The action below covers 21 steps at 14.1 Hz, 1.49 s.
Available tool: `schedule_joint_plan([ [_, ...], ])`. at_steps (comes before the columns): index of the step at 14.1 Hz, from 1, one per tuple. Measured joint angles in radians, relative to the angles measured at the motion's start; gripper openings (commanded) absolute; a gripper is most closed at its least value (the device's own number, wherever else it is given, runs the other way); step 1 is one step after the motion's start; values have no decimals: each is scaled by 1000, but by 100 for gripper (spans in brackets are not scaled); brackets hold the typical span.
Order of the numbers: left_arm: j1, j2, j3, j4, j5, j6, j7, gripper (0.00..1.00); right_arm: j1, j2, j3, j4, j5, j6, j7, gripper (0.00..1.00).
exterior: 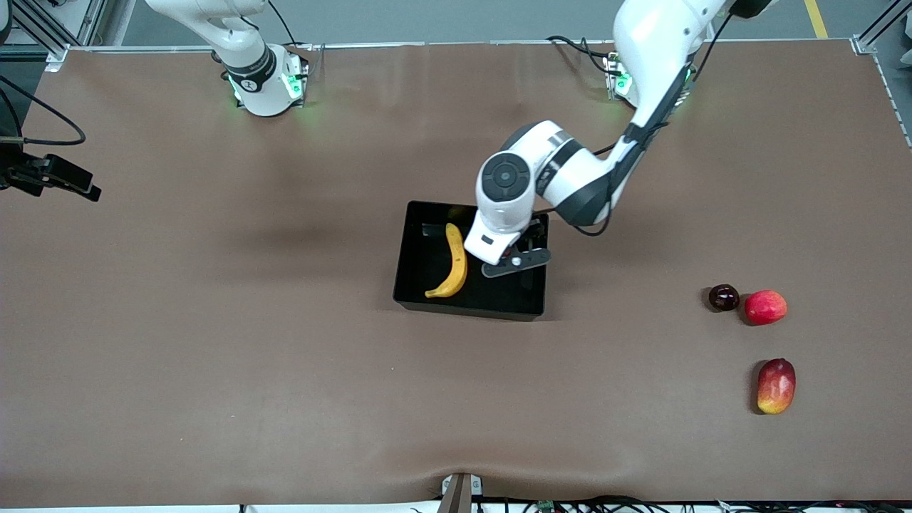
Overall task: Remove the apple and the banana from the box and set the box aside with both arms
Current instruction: 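Close the left gripper on the red-yellow apple in the box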
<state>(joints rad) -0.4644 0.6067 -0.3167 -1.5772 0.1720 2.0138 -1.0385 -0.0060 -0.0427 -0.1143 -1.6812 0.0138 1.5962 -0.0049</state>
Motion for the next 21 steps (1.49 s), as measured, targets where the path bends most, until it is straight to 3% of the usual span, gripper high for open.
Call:
schedule_joint_plan([
  [7, -8, 27, 1, -130, 1, 113, -1, 97, 0, 0, 0, 0, 0, 0, 0, 100],
  [8, -9, 27, 1, -138, 1, 116, -1, 81, 0, 0, 0, 0, 0, 0, 0, 100],
  [11, -9, 27, 0, -146, 1, 125, -1, 14, 0, 0, 0, 0, 0, 0, 0, 100],
  [12, -9, 27, 0, -146, 1, 126, -1, 0, 0, 0, 0, 0, 0, 0, 0, 100],
  [21, -3, 4, 1, -57, 1, 130, -1, 0, -1, 43, -7, 56, 0, -26, 0, 100],
])
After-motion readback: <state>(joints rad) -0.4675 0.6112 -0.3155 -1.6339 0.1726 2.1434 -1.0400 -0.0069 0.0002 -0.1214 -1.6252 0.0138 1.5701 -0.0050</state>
